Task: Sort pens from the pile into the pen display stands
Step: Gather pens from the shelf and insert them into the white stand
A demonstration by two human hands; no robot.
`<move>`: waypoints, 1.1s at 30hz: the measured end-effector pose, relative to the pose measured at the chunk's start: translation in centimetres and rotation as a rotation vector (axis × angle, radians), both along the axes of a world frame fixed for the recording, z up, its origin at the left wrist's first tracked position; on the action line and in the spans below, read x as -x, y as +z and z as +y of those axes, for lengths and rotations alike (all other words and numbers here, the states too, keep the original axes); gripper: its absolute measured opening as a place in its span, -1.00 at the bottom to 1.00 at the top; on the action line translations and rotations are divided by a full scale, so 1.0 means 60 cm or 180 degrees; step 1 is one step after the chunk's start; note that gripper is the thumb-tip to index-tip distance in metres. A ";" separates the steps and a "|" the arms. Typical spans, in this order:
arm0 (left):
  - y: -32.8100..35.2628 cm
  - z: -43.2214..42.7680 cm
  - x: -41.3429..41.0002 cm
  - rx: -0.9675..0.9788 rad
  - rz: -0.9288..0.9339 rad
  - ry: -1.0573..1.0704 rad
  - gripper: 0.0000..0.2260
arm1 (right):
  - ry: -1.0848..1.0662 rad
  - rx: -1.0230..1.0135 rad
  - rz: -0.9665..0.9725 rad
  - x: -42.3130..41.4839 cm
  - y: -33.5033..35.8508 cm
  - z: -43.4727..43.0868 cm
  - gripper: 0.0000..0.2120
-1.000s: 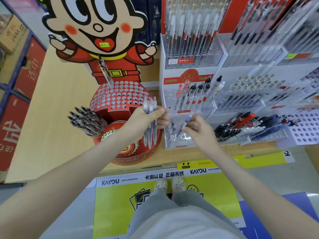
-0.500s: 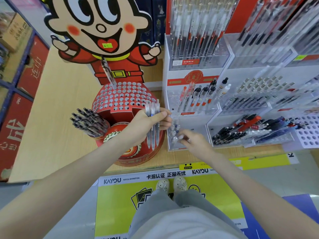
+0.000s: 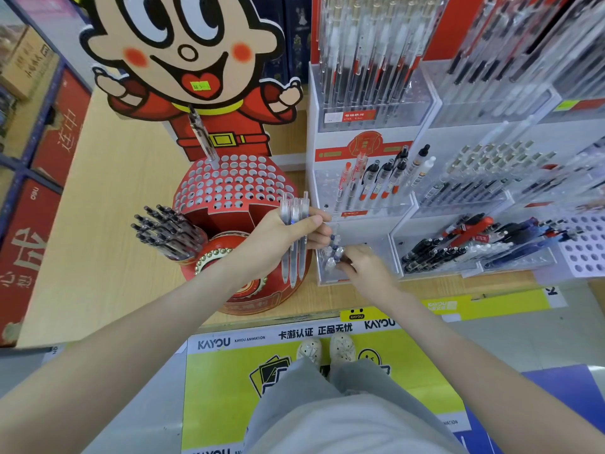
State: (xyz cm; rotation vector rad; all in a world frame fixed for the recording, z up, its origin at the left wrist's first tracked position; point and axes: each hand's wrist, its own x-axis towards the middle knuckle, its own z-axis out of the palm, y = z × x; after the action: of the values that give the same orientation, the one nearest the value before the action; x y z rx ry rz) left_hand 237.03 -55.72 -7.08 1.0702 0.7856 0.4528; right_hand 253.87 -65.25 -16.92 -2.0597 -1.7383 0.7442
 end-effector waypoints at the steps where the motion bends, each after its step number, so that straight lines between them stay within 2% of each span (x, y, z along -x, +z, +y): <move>1: 0.000 -0.001 0.000 -0.0004 0.0002 0.0005 -0.87 | -0.0007 0.0006 0.0009 0.000 0.005 -0.001 -0.87; 5: 0.002 -0.005 -0.001 -0.0003 -0.0129 0.0105 -0.87 | -0.0644 -0.0305 0.0376 -0.004 0.061 -0.011 -0.75; 8: 0.009 -0.013 -0.015 -0.0031 -0.0368 0.0171 -0.84 | -0.1004 -0.0683 0.1353 0.016 0.137 -0.013 -0.81; 11: 0.020 -0.017 -0.032 -0.0011 -0.0600 0.0191 -0.79 | -0.0919 -0.0629 0.2288 0.040 0.181 0.004 -0.65; 13: 0.023 -0.018 -0.039 -0.0013 -0.0694 0.0182 -0.77 | -0.1077 -0.0548 0.2593 0.044 0.187 0.015 -0.56; 17: 0.023 -0.025 -0.048 -0.0018 -0.0704 0.0105 -0.75 | -0.1051 -0.0442 0.2656 0.045 0.184 0.021 -0.43; 20: 0.022 -0.020 -0.044 0.0032 -0.0714 0.0011 -0.72 | -0.1029 -0.0407 0.2500 0.022 0.180 0.018 -0.55; 24: 0.018 0.007 -0.020 -0.0287 -0.0224 0.0004 -0.82 | -0.1104 -0.0485 0.2232 -0.017 0.165 0.001 -0.79; 26: 0.016 0.016 -0.010 -0.0318 -0.0009 0.0020 -0.88 | -0.1087 -0.0399 0.2159 -0.021 0.147 -0.007 -0.76; 29: 0.008 0.020 -0.001 -0.0344 0.0272 -0.0011 -0.76 | -0.0904 -0.0235 0.1886 -0.015 0.110 -0.013 -0.75; 33: 0.001 0.016 -0.004 -0.0244 0.0338 -0.0079 -0.67 | -0.0713 -0.0125 0.1614 -0.009 0.079 -0.016 -0.78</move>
State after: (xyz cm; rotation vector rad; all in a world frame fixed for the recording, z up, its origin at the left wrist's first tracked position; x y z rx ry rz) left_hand 237.28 -54.77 -7.01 1.1816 0.8533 0.4102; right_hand 254.38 -66.21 -12.21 -1.7943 -1.2126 1.0380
